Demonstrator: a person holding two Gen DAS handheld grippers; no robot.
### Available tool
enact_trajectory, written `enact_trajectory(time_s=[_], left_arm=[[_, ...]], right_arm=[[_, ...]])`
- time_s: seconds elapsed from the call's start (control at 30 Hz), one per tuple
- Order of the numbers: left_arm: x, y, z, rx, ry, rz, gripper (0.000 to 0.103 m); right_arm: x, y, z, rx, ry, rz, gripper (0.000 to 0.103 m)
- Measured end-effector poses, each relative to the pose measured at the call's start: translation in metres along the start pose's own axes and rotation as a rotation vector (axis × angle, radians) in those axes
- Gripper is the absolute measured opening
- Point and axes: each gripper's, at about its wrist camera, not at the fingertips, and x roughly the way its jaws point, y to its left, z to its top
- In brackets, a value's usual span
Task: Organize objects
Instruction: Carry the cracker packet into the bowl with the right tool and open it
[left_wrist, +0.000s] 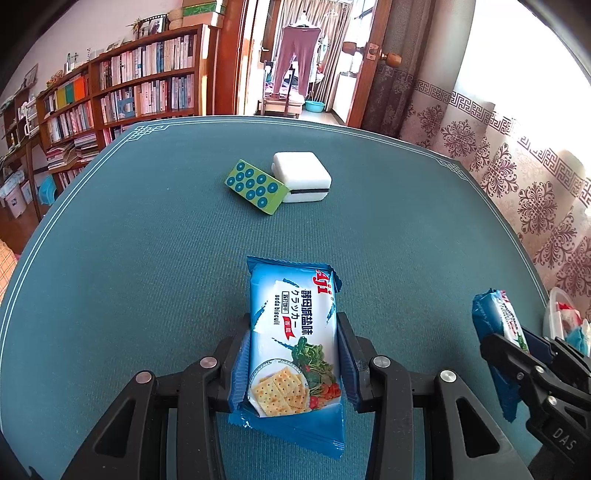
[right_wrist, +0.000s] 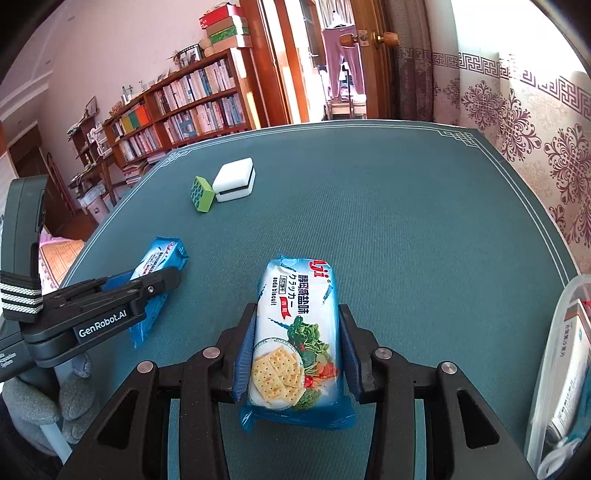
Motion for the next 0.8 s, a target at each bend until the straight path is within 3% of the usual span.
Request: enact_trajectory(time_s=[0.43,0.8], left_arm=[[-0.001,-0.012,-0.006,0.034,0.003,-0.008,0.043],[-0.001,-0.018,-0.011,0.054,0.009,-0.006,0.043]], right_arm=[[-0.064,-0.044,-0.008,0.088,-0.094,-0.066,0.042],[-0.098,-0.102,-0.012,0.208,-0.167,-0.211,0.042]])
